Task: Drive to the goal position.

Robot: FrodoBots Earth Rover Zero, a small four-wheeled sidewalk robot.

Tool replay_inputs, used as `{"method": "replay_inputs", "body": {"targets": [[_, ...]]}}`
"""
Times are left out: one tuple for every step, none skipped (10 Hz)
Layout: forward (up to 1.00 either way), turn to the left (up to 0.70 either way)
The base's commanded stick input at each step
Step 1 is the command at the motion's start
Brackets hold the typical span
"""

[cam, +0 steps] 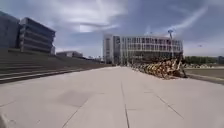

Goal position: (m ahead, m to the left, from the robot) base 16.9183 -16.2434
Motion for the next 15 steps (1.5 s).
{"method": "replay_inputs", "body": {"targets": [[0.6,0.0],[0.6,0.0],[0.6,0.0],[0.6,0.0],[0.6,0.0],[0.6,0.0],[0.6,0.0],[0.6,0.0],[0.6,0.0],[0.6,0.0],[0.6,0.0],[0.6,0.0],[0.6,0.0],[0.6,0.0],[0.6,0.0]]}}
